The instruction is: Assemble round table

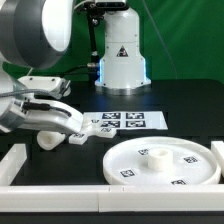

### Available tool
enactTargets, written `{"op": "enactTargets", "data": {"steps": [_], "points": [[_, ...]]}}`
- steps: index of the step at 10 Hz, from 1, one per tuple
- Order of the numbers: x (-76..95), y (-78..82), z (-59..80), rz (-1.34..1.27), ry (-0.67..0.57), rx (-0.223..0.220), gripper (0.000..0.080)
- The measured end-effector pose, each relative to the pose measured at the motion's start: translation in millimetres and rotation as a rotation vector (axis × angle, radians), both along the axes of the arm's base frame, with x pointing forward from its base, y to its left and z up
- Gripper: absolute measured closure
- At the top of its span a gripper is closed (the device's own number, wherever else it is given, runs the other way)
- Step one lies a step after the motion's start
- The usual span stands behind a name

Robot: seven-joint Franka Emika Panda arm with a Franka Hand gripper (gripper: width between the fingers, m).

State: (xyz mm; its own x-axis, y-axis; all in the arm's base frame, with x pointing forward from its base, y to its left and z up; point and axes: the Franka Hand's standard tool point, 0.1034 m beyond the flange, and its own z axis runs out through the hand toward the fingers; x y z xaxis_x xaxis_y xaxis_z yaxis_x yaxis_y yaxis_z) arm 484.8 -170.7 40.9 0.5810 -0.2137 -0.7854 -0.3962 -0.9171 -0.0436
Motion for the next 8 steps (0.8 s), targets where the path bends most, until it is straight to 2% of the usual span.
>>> {"op": "enactTargets", "data": {"steps": [3,6,8], "points": [[-16.7,-12.4,-17.7,-0.017,0.037,0.005,0.0151],[-32.8,-4.8,-30.1,-0.024,0.072,0.006,0.0151],[-34.3,-4.3,-32.6,-0.022,0.076,0.008,0.0151]]}}
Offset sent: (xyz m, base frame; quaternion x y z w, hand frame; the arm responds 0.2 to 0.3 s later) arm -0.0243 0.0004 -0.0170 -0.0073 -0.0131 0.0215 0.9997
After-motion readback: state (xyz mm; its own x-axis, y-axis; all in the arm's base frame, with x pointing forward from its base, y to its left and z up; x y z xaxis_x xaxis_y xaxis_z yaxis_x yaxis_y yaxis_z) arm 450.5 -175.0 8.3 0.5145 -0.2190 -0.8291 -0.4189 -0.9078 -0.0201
